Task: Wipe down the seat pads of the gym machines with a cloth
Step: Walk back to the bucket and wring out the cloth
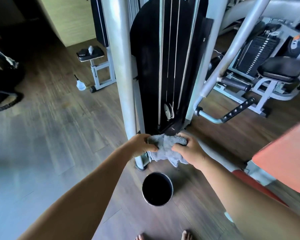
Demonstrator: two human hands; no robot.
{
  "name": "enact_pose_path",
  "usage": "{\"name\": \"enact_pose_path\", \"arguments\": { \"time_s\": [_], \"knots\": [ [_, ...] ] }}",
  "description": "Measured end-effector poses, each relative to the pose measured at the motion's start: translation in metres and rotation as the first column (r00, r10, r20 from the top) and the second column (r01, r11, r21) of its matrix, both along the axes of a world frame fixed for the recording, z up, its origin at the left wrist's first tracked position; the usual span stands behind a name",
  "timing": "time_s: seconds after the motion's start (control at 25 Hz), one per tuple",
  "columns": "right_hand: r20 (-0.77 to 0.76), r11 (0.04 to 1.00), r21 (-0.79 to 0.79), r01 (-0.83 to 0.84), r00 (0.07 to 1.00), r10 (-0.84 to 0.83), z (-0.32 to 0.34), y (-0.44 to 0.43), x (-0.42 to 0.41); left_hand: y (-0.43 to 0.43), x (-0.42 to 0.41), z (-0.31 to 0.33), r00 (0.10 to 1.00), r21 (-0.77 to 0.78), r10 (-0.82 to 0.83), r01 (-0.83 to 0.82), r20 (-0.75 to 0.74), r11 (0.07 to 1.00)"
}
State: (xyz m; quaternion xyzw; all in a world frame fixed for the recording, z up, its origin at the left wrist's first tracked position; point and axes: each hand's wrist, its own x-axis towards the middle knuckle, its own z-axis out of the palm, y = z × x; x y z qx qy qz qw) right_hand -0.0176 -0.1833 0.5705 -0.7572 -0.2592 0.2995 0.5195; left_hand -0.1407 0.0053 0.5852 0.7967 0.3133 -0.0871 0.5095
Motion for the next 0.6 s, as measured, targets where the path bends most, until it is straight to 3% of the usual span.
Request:
{"name": "enact_pose_path", "arguments": {
  "time_s": [0.16,0.28,0.44,0.6],
  "knots": [
    [-0.248,0.991,-0.099,0.087,0.963,-0.109,-0.016,0.003,0.005,-0.011,0.004,-0.026,0.976,-0.336,0.205,-0.17,0.072,0.927],
    [-0.337,0.971,-0.215,0.108,0.925,-0.178,-0.05,0.002,0.012,-0.024,0.011,-0.063,0.94,-0.466,0.34,-0.285,0.035,0.838],
    [-0.42,0.926,-0.311,0.213,0.843,-0.335,-0.127,-0.002,0.021,-0.039,0.021,-0.144,0.89,-0.477,0.445,-0.436,-0.102,0.763],
    [-0.479,0.862,-0.475,0.178,0.769,-0.423,-0.236,-0.011,0.03,-0.062,0.024,-0.247,0.85,-0.448,0.482,-0.523,-0.211,0.726]
  ]
}}
